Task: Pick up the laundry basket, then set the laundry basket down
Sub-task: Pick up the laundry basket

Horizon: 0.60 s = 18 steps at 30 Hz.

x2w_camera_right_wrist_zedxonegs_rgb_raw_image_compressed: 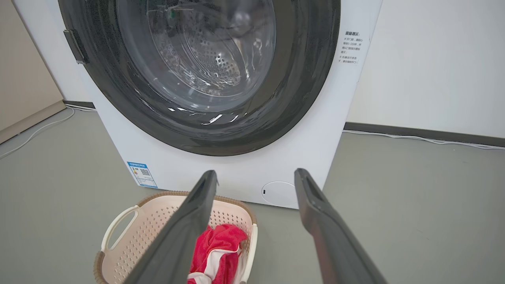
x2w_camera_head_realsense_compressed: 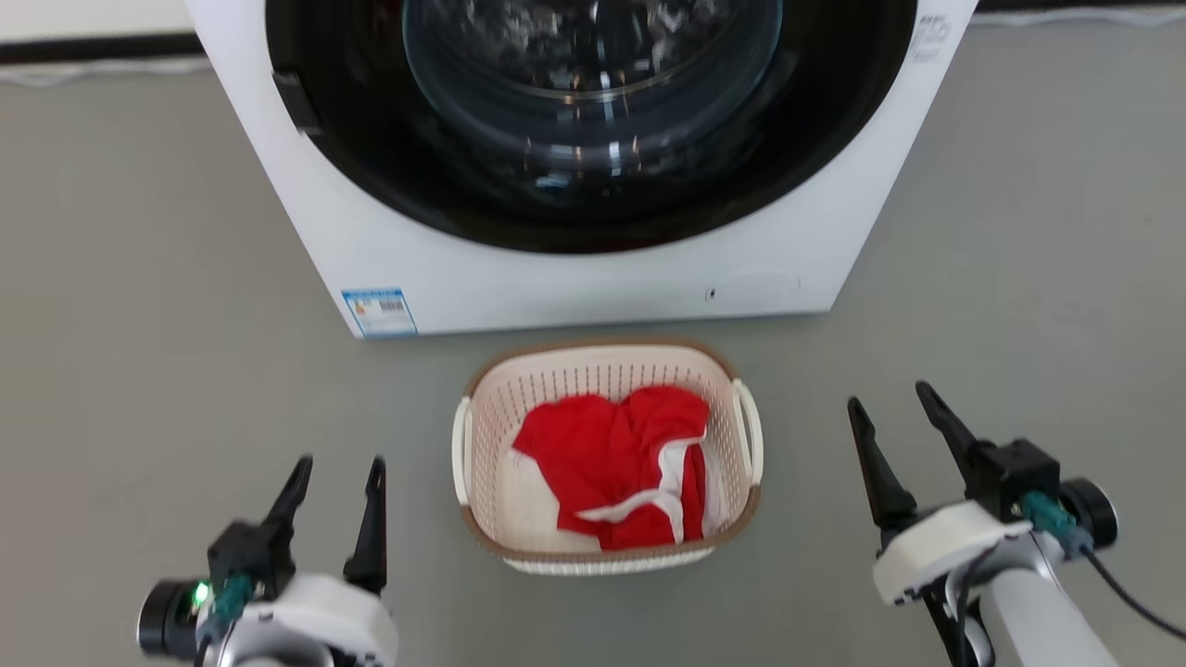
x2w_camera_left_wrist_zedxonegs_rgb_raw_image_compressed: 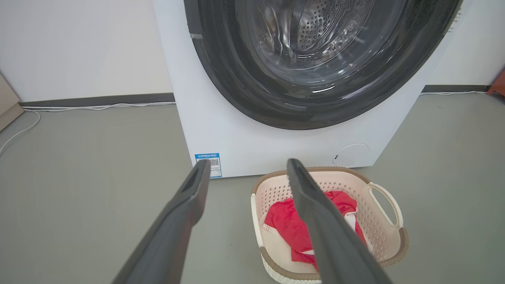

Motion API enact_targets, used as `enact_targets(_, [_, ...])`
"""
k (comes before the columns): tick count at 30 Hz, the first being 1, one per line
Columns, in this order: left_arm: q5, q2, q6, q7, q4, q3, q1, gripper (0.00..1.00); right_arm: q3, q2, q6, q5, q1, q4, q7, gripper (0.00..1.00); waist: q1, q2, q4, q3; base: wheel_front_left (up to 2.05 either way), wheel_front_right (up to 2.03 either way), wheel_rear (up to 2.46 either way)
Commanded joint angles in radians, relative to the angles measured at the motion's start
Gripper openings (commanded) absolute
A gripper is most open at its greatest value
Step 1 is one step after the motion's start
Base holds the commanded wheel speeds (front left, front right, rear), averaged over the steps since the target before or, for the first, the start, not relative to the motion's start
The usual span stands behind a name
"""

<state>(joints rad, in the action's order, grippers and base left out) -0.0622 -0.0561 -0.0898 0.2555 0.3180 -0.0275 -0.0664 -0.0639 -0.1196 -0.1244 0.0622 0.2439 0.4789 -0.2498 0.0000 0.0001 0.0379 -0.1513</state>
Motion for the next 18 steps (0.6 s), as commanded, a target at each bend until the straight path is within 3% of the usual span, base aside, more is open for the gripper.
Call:
enact_targets(1, [-0.009,-0.004,-0.009,0.006,-0.008,-0.024,-0.065,1.00,-0.021,-0.003,-0.006,-0.013,0.046,-0.007,-0.012,1.00,0.0000,-0.0001,0.000,-0.057,0.00,0.00,0.00])
enact_targets(10, [-0.028,0.003,-0.022,0.006,0.181,0.013,-0.273,1.00,-0.053,-0.013,-0.006,-0.018,0.227,0.143,-0.012,1.00,0.0000,-0.0001,-0.010,-0.250,0.00,0.00,0.00])
enact_targets(18, [-0.085,0.005,-0.011,0.006,0.465,0.107,-0.541,1.00,-0.101,-0.034,-0.006,0.001,0.428,0.351,-0.012,1.00,0.0000,-0.0001,-0.054,-0.449,0.00,0.00,0.00])
